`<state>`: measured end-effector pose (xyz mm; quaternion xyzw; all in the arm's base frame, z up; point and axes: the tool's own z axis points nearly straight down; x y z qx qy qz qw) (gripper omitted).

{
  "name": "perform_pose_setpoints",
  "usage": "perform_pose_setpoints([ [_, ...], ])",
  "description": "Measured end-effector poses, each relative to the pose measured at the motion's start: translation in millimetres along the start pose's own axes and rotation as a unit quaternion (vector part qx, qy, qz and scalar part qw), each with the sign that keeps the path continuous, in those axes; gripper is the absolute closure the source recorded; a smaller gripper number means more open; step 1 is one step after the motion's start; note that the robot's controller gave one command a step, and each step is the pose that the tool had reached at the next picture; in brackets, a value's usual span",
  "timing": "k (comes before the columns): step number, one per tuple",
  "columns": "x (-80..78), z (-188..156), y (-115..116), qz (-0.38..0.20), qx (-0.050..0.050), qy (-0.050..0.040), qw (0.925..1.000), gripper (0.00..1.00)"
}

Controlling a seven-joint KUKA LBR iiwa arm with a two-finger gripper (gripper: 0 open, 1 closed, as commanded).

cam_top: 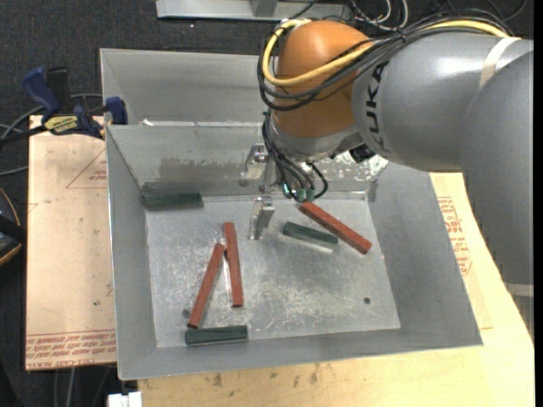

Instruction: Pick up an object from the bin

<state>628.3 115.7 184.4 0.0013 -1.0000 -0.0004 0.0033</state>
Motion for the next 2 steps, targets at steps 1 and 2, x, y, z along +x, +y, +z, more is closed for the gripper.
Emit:
perform_pose_setpoints([
  [1,-1.7,-5.0,-0.4,0.001,0.0,-0.0039,1.0,0.0],
  [2,4.6,24.1,8.2,-0.046,0.0,-0.0065,0.9989,0.0],
])
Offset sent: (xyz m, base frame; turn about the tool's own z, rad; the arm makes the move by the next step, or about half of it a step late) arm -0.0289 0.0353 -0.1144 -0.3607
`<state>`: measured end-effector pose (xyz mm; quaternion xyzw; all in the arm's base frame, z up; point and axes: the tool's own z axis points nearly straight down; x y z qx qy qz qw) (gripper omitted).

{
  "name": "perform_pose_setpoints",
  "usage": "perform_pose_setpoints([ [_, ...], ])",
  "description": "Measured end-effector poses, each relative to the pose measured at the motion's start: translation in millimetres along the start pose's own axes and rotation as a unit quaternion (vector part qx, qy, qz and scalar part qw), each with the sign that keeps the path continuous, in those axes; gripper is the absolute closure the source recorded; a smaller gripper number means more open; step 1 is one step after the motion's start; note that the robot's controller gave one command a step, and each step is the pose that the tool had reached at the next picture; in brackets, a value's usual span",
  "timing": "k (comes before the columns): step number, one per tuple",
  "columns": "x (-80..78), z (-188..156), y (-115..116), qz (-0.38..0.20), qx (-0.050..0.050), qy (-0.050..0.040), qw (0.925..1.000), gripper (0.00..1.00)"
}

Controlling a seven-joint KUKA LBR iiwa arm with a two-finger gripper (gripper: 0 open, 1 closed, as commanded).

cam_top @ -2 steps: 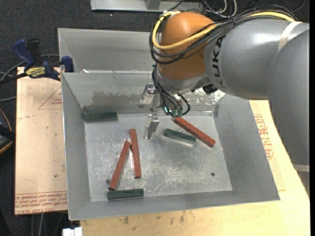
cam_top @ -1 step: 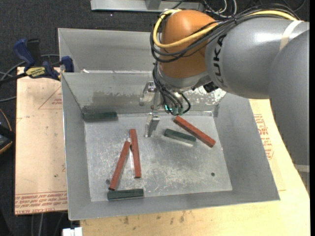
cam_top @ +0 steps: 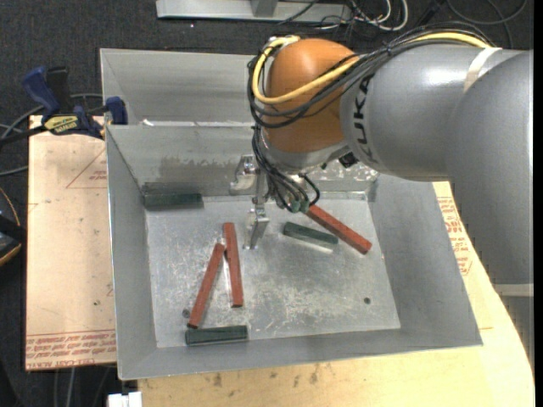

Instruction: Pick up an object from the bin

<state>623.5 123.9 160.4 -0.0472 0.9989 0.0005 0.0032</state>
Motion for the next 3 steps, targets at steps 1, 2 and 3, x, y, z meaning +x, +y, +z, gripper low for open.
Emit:
perform_pose_setpoints([
  [1,-4.8,65.2,2.6,-0.056,0.0,0.0,0.9984,0.0],
  [2,-4.6,76.6,4.5,-0.084,-0.001,0.0015,0.9964,1.0],
  [3,-4.5,76.8,4.2,-0.084,-0.001,0.0019,0.9965,0.0],
])
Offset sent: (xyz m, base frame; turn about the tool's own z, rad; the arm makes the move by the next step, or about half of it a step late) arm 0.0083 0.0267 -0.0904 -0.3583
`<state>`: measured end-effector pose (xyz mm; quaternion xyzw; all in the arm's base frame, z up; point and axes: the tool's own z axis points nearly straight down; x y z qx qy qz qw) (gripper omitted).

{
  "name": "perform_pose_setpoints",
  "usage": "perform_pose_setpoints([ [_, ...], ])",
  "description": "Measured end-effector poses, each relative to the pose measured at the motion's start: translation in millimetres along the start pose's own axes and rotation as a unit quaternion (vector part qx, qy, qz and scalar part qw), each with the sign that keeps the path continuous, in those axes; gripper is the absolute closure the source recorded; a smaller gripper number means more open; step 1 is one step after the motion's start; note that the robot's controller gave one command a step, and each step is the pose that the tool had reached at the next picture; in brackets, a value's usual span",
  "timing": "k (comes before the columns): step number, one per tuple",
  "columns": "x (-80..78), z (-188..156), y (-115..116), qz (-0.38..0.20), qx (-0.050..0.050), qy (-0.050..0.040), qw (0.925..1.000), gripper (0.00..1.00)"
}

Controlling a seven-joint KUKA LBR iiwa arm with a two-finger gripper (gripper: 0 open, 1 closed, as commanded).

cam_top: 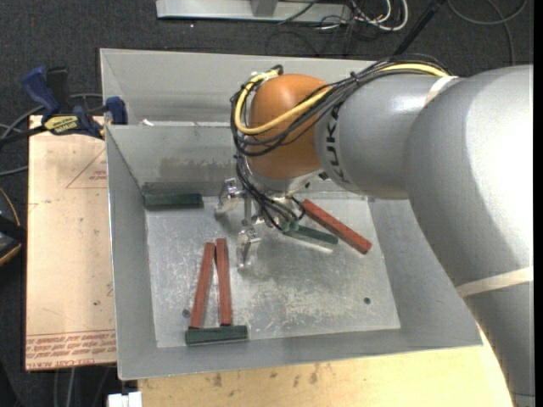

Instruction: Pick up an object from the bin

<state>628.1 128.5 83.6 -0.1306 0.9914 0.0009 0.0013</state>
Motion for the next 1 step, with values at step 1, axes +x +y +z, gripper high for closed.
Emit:
perform_pose_setpoints([
  [1,0.1,0.2,-0.1,0.0,0.0,0.0001,1.0,0.0],
])
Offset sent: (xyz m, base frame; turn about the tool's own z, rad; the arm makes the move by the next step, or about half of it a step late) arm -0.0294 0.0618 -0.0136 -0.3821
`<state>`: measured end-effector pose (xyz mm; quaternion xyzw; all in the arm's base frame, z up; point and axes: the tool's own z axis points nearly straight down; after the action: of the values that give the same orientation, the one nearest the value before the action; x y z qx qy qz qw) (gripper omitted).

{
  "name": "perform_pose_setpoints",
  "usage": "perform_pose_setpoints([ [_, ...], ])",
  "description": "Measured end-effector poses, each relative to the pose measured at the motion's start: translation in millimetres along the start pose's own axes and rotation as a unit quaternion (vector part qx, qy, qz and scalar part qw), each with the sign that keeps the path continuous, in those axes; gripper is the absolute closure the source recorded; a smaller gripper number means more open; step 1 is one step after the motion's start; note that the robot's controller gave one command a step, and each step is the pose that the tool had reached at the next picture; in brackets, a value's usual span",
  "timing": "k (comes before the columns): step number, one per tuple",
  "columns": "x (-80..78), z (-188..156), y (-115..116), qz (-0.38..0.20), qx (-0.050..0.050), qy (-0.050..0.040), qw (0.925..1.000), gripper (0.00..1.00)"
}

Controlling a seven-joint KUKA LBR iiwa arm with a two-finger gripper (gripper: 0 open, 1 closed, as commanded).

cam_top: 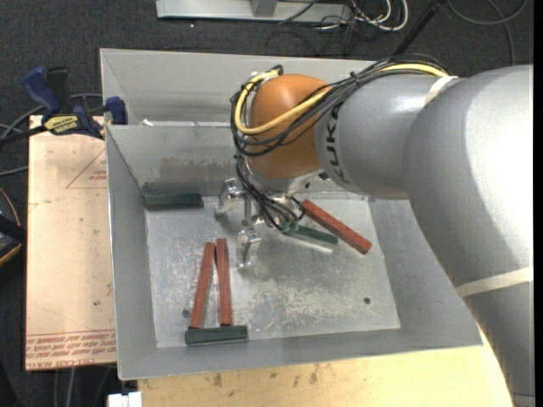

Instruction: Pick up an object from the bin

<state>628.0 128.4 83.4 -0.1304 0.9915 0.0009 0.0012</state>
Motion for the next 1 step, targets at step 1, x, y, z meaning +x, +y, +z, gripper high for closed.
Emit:
perform_pose_setpoints([
  [1,5.6,4.5,68.0,-0.189,0.001,-0.0086,0.982,1.0],
])
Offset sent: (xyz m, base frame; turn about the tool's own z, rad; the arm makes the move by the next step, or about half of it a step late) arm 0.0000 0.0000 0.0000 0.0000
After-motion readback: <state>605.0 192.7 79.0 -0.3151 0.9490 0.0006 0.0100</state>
